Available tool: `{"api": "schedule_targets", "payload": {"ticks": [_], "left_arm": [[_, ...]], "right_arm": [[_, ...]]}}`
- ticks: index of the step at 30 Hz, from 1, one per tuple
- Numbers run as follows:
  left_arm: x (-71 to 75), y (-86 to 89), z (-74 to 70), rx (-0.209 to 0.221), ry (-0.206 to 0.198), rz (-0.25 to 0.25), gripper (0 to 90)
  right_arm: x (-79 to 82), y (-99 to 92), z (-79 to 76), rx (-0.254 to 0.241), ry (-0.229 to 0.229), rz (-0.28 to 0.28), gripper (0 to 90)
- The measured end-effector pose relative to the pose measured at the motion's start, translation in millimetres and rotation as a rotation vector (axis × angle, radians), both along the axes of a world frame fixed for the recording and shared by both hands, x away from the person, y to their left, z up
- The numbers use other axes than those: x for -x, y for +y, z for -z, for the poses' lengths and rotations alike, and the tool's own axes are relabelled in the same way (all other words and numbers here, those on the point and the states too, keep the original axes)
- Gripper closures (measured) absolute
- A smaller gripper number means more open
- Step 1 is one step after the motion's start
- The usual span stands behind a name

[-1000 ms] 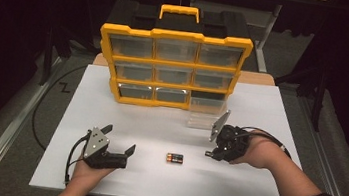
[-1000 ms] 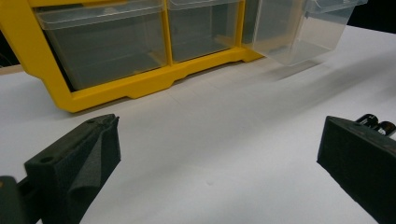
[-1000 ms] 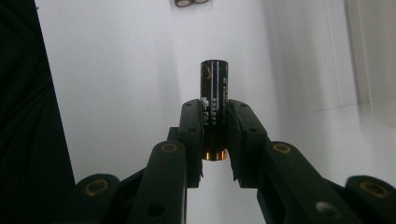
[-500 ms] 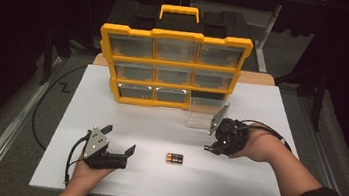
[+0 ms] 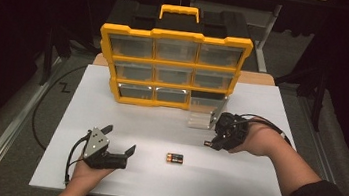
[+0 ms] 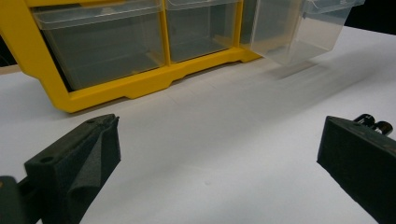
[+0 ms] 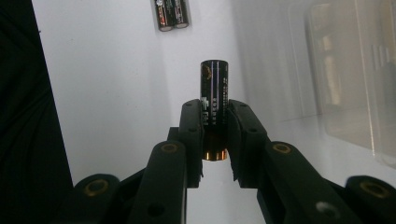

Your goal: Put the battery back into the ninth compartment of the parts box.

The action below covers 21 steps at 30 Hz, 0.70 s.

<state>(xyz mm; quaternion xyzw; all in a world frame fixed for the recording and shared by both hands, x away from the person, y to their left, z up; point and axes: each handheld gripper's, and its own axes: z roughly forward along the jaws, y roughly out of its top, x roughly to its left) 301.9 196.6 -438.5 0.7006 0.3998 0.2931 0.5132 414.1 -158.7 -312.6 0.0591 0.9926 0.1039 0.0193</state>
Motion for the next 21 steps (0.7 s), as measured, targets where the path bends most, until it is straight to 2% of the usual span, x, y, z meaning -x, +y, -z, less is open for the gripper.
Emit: {"api": "schedule_targets", "payload": {"ticks": [21], "left_arm": [[0.5, 0.1, 0.8, 0.003, 0.004, 0.004, 0.3]], "right_arm": [[-13.0, 5.8, -22.3, 0.012, -0.024, -0.004, 78.9]]}}
